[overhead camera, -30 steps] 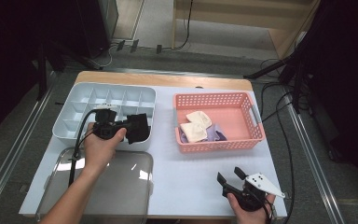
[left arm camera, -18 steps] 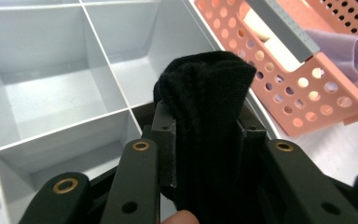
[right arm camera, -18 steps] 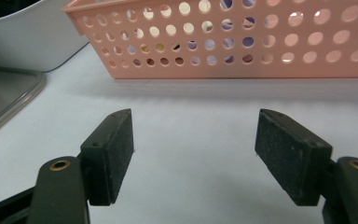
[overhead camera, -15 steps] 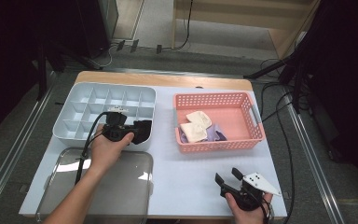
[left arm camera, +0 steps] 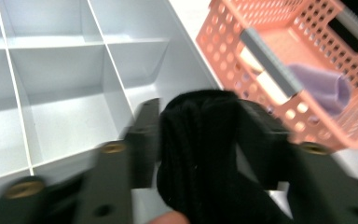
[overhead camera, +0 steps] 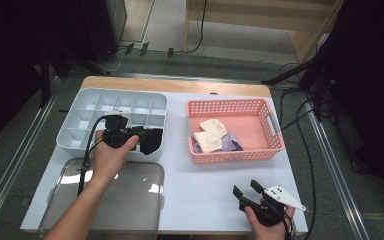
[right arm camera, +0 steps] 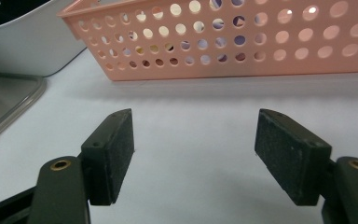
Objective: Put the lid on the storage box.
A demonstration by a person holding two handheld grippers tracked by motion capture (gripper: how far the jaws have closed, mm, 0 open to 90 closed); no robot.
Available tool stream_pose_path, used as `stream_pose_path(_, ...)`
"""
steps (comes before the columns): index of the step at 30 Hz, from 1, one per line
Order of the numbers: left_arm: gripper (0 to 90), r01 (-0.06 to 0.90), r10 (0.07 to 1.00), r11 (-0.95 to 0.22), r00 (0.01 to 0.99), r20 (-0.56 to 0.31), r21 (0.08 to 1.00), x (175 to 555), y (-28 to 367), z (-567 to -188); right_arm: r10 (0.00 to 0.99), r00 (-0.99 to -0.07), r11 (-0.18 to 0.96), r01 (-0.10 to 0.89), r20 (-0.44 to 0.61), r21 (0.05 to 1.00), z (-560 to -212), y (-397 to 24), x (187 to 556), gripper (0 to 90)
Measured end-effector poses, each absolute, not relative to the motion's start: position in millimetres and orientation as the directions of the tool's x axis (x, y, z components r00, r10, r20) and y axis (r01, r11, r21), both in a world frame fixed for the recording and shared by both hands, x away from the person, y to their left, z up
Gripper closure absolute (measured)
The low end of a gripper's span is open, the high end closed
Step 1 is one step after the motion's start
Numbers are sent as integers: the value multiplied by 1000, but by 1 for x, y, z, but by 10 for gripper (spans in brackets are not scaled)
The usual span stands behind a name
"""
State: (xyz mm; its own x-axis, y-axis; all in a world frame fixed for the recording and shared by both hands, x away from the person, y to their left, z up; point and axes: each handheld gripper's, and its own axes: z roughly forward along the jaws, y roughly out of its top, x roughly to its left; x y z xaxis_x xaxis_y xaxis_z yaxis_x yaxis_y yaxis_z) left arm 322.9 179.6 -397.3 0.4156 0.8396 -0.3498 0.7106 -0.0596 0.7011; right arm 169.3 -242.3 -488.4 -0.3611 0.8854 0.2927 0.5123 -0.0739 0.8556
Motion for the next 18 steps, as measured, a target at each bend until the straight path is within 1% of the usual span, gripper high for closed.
stream_pose_path(2,713,712,840,-88,430,-333,697,324,178,-399,885,-362,-72,514,292,855,-489,-242,170,292)
stream_pose_path(4,753,719,833,-96,436,-340,688,324,179,-398,884,-362,-72,518,295,852,-490,-242,170,292)
stream_pose_path(7,792,724,841,-138,446,-306,676,323,176,-400,884,-364,-68,523,294,850,-491,-240,170,293)
stream_pose_path(9,806,740,844,-161,446,-297,653,324,174,-405,882,-367,-69,524,298,849,-491,-239,171,293)
stream_pose_path(11,814,765,842,-187,449,-301,617,326,174,-414,881,-368,-65,529,297,846,-492,-238,171,293)
stream_pose_path(12,817,771,841,-168,437,-318,615,326,175,-415,881,-370,-62,530,296,846,-492,-237,171,294)
stream_pose_path(15,814,783,849,-162,421,-320,600,328,174,-414,880,-369,-62,535,298,843,-493,-236,171,296)
stream_pose_path(17,791,785,850,-157,416,-322,599,328,174,-414,880,-367,-63,538,301,841,-494,-236,172,297)
stream_pose_path(18,764,779,850,-150,416,-323,609,327,175,-414,880,-369,-62,537,300,842,-494,-236,172,297)
